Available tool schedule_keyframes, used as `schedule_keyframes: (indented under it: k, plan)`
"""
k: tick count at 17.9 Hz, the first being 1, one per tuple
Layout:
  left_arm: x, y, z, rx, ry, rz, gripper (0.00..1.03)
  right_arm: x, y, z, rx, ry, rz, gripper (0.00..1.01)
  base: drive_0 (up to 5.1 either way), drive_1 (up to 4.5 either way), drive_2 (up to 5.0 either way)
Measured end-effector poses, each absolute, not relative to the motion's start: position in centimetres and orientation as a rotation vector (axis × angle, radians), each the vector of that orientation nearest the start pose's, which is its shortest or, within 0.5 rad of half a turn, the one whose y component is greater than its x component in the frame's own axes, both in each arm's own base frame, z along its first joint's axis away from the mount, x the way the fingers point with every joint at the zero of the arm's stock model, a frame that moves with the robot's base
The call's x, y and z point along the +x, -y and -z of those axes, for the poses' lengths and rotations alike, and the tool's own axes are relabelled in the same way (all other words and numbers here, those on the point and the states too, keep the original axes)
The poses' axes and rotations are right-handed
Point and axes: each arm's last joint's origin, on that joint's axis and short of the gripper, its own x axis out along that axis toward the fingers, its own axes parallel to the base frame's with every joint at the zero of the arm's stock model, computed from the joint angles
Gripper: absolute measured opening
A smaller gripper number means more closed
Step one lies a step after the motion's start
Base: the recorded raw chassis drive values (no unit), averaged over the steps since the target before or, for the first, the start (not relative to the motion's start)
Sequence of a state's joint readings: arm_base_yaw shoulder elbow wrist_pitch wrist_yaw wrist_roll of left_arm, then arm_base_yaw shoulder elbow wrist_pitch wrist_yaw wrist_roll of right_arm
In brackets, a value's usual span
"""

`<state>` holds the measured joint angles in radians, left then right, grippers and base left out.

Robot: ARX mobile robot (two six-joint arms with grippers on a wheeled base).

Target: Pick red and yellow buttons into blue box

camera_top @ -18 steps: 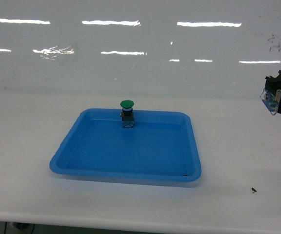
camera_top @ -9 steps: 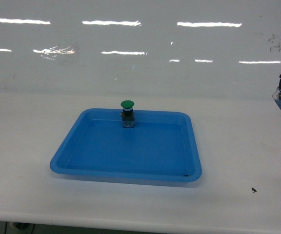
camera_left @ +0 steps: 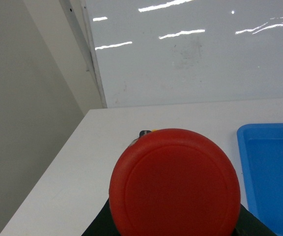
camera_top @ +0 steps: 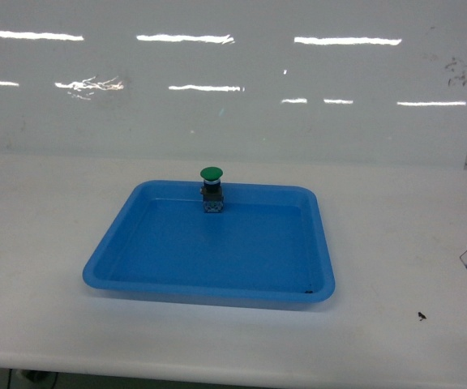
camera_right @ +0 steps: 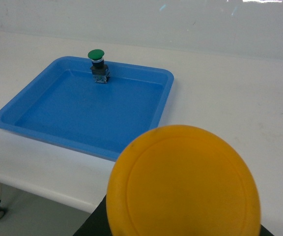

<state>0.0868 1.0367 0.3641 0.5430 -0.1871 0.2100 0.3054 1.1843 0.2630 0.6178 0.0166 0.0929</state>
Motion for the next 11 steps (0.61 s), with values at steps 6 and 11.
schedule_keyframes:
  k: [6, 11]
  plan:
    - [20.90, -2.35, -21.22, 0.215, -0.160, -0.258, 0.23, 19.97, -6.25, -15.93, 0.042, -0.313, -0.266, 0.26, 0.0, 0.00, 0.0]
    - [20.90, -2.34, -21.22, 0.215, -0.160, -0.258, 0.23, 19.98, -6.26, -15.97, 0.042, -0.310, -0.268, 0.26, 0.0, -3.25, 3.3]
